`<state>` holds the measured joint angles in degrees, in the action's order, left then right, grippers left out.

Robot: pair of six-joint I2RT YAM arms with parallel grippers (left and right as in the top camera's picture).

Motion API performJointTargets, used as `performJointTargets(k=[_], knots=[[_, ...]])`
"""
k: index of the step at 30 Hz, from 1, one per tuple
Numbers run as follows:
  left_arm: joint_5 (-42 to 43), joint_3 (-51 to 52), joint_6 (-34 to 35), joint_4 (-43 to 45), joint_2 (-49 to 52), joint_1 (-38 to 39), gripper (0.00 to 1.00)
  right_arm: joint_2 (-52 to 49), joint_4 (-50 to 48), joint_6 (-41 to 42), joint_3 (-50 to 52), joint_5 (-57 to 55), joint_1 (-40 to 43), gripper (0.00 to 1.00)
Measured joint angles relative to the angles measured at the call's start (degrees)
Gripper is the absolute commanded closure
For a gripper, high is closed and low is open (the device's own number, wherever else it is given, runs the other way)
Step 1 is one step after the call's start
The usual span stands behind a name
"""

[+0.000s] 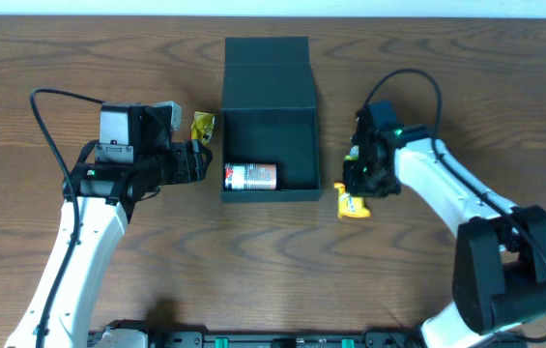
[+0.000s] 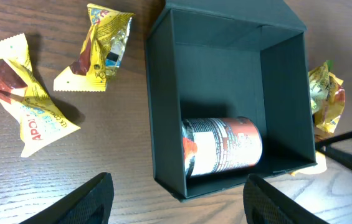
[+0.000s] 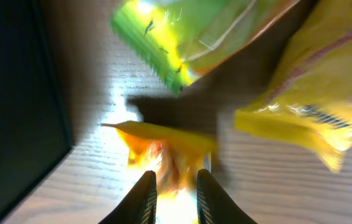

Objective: Pack container
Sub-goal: 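Grasp the yellow biscuit packet on the table with the right gripper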

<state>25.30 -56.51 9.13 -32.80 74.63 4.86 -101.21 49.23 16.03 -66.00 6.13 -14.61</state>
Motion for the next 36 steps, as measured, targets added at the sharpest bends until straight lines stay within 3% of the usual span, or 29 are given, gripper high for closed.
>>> performJointTargets(k=[5, 6, 7, 14, 26, 36], knots=[[-0.02, 0.00, 0.02, -0.02, 0.00, 0.02, 0.33, 0.00, 2.60, -0.20, -5.95, 0.59, 0.87, 0.75], [0.00, 0.00, 0.00, 0.00, 0.00, 0.00, 0.33, 0.00, 2.64, -0.22, -6.23, 0.68, 0.87, 0.69], [-0.02, 0.00, 0.00, 0.00, 0.00, 0.00, 0.33, 0.00, 2.80, -0.26, -6.38, 0.76, 0.87, 0.55], [-0.02, 0.00, 0.00, 0.00, 0.00, 0.02, 0.32, 0.00, 6.32, -5.77, -5.18, -2.99, -0.37, 0.36], [-0.02, 0.00, 0.00, 0.07, 0.00, 0.02, 0.32, 0.00, -2.34, -8.02, 5.49, -6.82, -5.14, 0.28], [-0.02, 0.00, 0.00, 0.04, 0.00, 0.02, 0.33, 0.00, -7.74, -8.20, 7.30, -7.23, -5.14, 0.32]])
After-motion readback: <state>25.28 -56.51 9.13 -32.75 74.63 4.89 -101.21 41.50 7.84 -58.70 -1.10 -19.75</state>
